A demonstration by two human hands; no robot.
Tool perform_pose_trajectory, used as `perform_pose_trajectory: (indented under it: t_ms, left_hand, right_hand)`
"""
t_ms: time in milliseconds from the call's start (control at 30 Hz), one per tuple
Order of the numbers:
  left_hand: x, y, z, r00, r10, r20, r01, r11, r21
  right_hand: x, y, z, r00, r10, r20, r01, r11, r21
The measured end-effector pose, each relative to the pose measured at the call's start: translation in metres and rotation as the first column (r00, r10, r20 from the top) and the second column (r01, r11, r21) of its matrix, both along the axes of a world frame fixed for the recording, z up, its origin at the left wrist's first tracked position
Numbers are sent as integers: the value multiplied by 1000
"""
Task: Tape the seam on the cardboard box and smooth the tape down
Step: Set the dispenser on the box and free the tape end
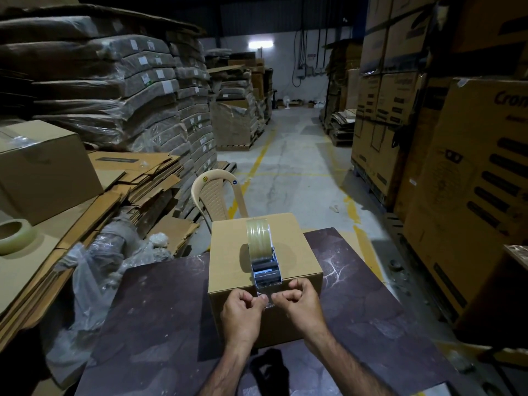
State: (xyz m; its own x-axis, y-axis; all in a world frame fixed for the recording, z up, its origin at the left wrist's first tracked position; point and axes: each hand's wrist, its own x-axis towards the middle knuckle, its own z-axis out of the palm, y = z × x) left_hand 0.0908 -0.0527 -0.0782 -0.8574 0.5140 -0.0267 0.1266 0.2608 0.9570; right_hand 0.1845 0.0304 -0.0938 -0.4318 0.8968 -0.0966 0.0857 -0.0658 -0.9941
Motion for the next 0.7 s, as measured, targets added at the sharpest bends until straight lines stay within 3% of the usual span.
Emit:
perform_pose_trajectory:
  t_ms: [167,533,700]
  left_hand:
    - [-1,0,-5,999,-4,36,4,1000,7]
    - [2,-1,-2,999,20,-31,-19,999,35]
    - [4,-2,2,1000,24,-2,-24,998,61]
  right_hand:
    - [-1,0,-1,998,-62,27,61,998,32]
    - [0,4,-7,999,-4,-48,5,1000,23]
    - [-2,2,-7,999,-36,-4,36,996,77]
